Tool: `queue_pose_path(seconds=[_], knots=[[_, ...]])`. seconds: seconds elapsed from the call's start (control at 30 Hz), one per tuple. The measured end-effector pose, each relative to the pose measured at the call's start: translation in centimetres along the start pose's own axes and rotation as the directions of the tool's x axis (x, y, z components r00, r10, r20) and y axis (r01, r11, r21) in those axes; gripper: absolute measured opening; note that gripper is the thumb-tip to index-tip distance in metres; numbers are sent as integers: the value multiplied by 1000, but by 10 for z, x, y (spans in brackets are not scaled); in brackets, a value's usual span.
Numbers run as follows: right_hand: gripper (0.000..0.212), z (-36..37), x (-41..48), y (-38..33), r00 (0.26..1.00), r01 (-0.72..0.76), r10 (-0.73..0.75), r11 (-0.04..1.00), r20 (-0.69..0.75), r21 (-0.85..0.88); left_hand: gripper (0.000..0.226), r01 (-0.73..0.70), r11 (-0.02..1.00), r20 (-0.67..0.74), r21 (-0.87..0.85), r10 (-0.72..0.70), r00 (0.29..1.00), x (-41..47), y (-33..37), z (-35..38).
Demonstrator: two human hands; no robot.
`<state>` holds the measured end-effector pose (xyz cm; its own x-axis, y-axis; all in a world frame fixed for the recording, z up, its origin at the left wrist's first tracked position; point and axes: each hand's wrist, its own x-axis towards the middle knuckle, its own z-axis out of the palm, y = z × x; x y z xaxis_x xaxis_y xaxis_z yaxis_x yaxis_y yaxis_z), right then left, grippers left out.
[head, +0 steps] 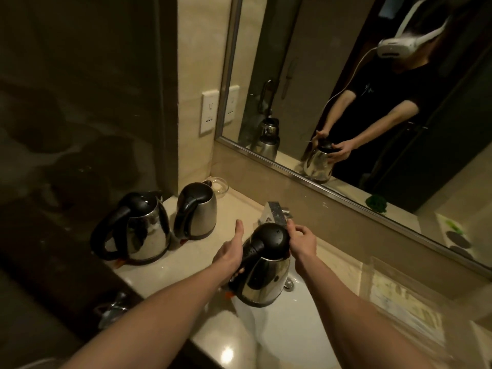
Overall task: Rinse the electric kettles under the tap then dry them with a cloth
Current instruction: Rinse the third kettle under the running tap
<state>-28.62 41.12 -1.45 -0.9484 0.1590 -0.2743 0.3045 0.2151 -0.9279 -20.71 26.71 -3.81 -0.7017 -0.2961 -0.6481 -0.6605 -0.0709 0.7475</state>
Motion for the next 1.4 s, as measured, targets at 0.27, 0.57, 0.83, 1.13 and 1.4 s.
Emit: queue_pose_path(seconds=[0.27, 0.57, 0.83, 1.13, 1.4], knots=[[19, 76, -30, 3, 996, 57, -53, 996, 74, -66, 130, -37, 989, -123, -140, 20, 992, -10, -26, -72], [23, 132, -34, 12, 994, 83, -67, 977, 85, -197, 97, -93, 971, -190, -219, 51, 980, 0, -47, -111], [24, 150, -33, 23, 994, 50, -36, 988, 98, -143, 95, -51, 966, -211, -254, -4, 977, 13, -62, -121], [36, 156, -40, 30, 998, 26, -20, 995, 64, -100, 132, 13, 962, -196, -272, -69, 978, 10, -75, -120], [31, 158, -47, 46, 998, 12, -8, 997, 62, -72, 85, 12, 993, -219, -121, -38, 975, 13, -87, -121]])
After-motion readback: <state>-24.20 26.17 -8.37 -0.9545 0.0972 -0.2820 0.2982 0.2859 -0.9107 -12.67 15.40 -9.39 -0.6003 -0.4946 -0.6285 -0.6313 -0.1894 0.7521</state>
